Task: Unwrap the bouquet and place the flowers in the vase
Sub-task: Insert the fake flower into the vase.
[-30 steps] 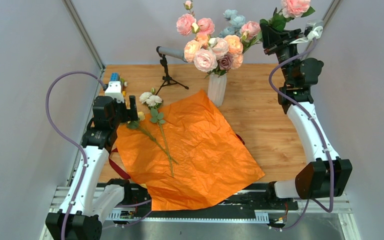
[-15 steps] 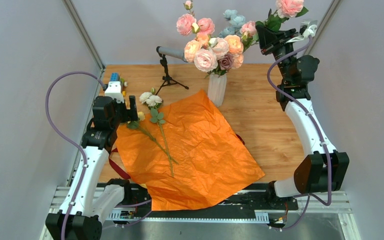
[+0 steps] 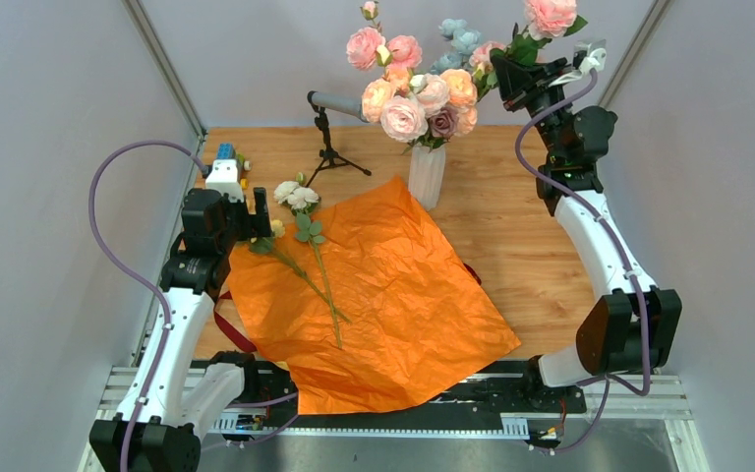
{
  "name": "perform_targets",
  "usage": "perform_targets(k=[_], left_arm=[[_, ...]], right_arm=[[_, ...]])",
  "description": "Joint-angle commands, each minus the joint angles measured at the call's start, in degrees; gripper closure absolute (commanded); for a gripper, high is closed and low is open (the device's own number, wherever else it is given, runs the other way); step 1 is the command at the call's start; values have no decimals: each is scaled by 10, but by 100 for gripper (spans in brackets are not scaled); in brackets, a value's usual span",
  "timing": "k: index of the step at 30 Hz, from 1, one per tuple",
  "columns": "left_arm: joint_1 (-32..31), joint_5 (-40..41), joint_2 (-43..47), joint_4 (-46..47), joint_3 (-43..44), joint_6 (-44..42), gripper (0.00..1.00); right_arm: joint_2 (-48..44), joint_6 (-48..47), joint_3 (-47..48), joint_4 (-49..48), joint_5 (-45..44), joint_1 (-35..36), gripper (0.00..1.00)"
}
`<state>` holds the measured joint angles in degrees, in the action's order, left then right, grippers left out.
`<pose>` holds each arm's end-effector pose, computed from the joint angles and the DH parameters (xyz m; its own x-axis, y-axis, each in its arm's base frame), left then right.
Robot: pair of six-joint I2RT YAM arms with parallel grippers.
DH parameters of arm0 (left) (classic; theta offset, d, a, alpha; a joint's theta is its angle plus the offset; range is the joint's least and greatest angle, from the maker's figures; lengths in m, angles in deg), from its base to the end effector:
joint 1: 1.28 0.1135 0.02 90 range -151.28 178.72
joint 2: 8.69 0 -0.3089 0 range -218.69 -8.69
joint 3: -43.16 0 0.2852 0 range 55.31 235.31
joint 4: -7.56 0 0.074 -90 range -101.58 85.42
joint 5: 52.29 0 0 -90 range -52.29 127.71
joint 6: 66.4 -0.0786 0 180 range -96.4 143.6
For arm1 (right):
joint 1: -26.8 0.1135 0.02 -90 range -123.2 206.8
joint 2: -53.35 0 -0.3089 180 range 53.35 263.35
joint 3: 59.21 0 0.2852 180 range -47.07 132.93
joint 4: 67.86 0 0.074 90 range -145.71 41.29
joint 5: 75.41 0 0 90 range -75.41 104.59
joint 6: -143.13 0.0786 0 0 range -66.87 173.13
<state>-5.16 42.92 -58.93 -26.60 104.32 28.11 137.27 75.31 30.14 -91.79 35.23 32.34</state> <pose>0.2423 -0.0093 0.3449 -0.3912 -0.0520 -0.9188 -0.0468 0.9982 -0.0365 0.3953 0.0662 0.5200 0.3023 0.3843 -0.8723 -0.5510 0.8172 0.1690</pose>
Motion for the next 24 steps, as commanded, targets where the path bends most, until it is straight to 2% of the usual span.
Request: perform_targets(k=[1, 24], left_arm=[[1, -1, 11, 21, -5, -12, 0], [1, -9, 14, 22, -6, -11, 0]], right_arm=[[1, -9, -10, -22, 14, 10, 100], [38, -17, -46, -10, 34, 24, 100]])
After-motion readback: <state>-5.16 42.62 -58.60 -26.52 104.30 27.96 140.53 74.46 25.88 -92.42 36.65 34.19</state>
